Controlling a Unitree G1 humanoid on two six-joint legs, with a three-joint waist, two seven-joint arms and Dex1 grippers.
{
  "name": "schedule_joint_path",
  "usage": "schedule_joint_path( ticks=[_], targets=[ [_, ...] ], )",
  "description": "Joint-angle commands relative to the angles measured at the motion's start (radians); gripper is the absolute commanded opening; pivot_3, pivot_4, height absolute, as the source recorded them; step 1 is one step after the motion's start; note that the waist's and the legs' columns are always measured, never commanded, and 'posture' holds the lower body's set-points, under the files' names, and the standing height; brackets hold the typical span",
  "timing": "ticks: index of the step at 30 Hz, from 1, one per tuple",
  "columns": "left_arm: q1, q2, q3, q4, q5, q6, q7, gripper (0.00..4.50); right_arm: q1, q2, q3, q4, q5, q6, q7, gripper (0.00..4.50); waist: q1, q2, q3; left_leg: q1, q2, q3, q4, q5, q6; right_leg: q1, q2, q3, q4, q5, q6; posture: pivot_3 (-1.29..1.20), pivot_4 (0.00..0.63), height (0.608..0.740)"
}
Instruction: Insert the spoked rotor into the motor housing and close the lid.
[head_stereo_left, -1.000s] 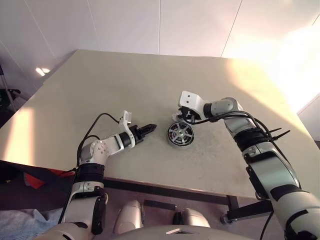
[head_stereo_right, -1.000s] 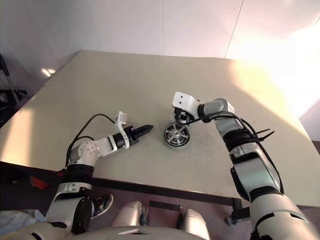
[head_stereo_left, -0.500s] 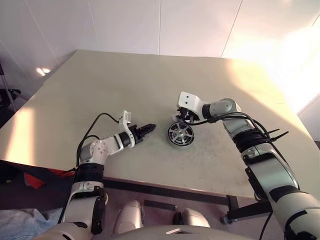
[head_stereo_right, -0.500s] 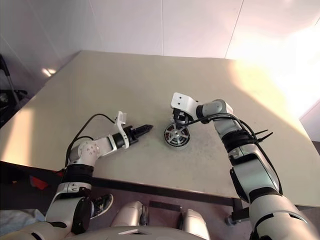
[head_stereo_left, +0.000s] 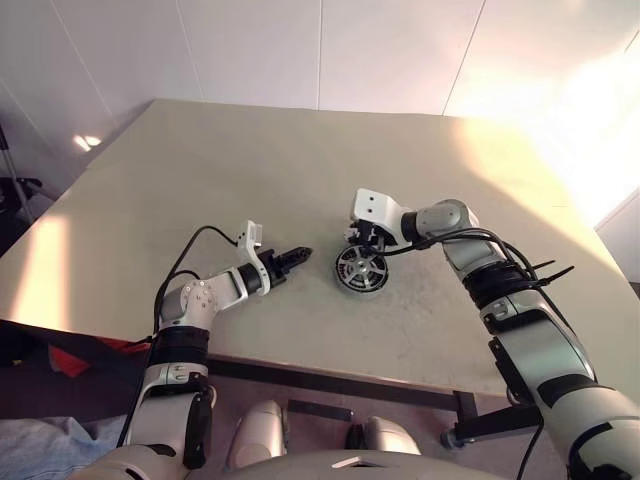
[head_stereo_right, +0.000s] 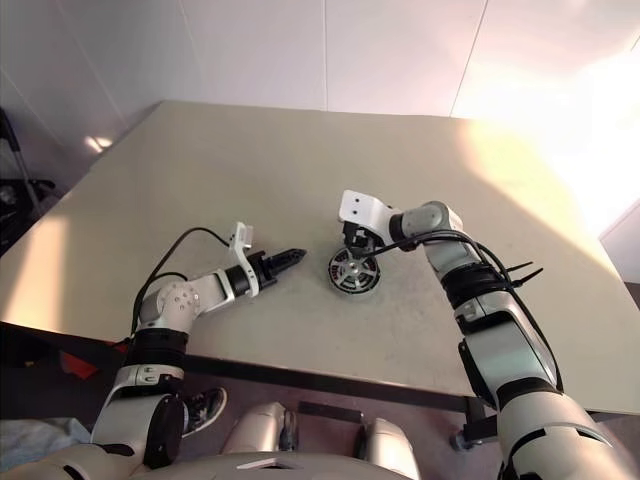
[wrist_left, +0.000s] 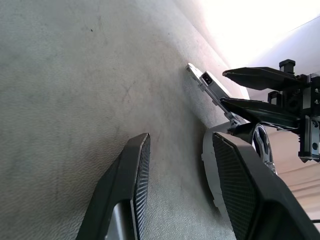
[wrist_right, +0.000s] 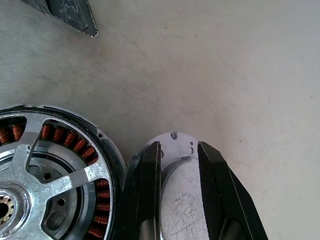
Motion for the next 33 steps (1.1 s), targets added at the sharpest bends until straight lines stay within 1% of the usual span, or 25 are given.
schedule_joint_path(
  ticks=[1,4,7,12,14,18,21,25,28,33],
  targets=[
    [-0.002,0.003,0.009,-0.025,-0.007,-0.008,-0.003,2.10,-0.033,-0.016,0.003,0.072,-0.034,-0.033,-0.041,1.26,0.001,0.000,0.000,0.000,0.000,0.000,0.000,0.000,0.000,0.000,0.000,0.000,0.000,0.000,0.000,0.00,0.000,0.740],
    [-0.003,0.001,0.008,-0.026,-0.007,-0.008,-0.001,2.10,-0.068,-0.023,0.004,0.150,-0.056,-0.065,-0.096,1.26,0.002,0.000,0.000,0.002,0.000,0.000,0.001,-0.001,-0.003,0.003,0.000,0.000,0.000,0.000,0.000,0.00,0.000,0.740],
    [-0.005,-0.002,0.006,-0.025,-0.007,-0.007,0.001,2.10,-0.096,-0.032,-0.002,0.191,-0.060,-0.085,-0.118,1.26,0.002,0.000,0.000,0.004,0.000,0.000,0.001,-0.001,-0.004,0.004,0.000,0.000,0.000,0.001,-0.001,0.00,0.000,0.740],
    [-0.005,-0.002,0.002,-0.017,-0.002,-0.009,-0.002,2.10,-0.091,-0.056,-0.020,0.150,-0.045,-0.094,-0.117,1.26,0.000,0.000,0.000,0.002,0.000,0.000,0.001,-0.001,-0.004,0.002,0.000,0.000,0.000,0.001,-0.001,0.00,0.000,0.740],
    [-0.006,-0.002,0.001,-0.014,-0.001,-0.009,-0.004,2.10,-0.073,-0.065,-0.034,0.097,-0.024,-0.079,-0.100,1.26,-0.001,0.000,0.000,-0.001,0.000,0.000,0.001,0.001,-0.001,-0.001,0.000,0.000,0.001,0.001,-0.001,0.00,0.000,0.740],
    [-0.009,-0.002,-0.002,-0.010,0.000,-0.008,-0.005,2.10,-0.028,-0.088,-0.062,-0.024,0.009,-0.032,-0.077,1.26,0.000,0.000,0.000,-0.003,0.000,0.000,0.001,0.001,0.000,-0.003,0.000,0.000,0.001,0.001,-0.001,0.00,0.000,0.740],
    [-0.009,-0.003,-0.004,-0.008,0.001,-0.008,-0.007,2.10,0.029,-0.111,-0.100,-0.170,0.051,0.048,-0.048,1.26,0.003,0.000,0.000,-0.002,0.000,0.000,0.001,0.000,0.000,-0.002,0.000,0.000,0.001,0.001,-0.001,0.00,0.000,0.740],
    [-0.009,-0.005,-0.007,-0.002,0.001,-0.009,-0.010,2.10,0.157,-0.152,-0.134,-0.394,0.093,0.166,-0.021,1.26,0.005,0.000,0.000,-0.001,0.000,0.000,0.001,0.000,0.000,-0.001,0.000,0.000,0.001,0.001,-0.001,0.00,0.000,0.740],
    [-0.011,-0.005,-0.010,0.003,0.004,-0.011,-0.013,2.10,0.240,-0.152,-0.146,-0.510,0.117,0.257,-0.026,1.26,0.004,0.000,0.000,0.000,0.000,0.000,0.001,0.000,0.000,0.000,0.000,0.000,0.000,0.001,-0.001,0.00,0.000,0.740],
    [-0.020,-0.003,-0.015,0.009,0.006,-0.011,-0.017,2.10,0.365,-0.119,-0.110,-0.594,0.105,0.346,-0.077,1.26,0.002,0.000,0.000,0.003,0.000,0.000,0.001,-0.001,-0.004,0.002,0.000,0.000,0.000,0.001,-0.001,0.00,0.000,0.740]
  ],
)
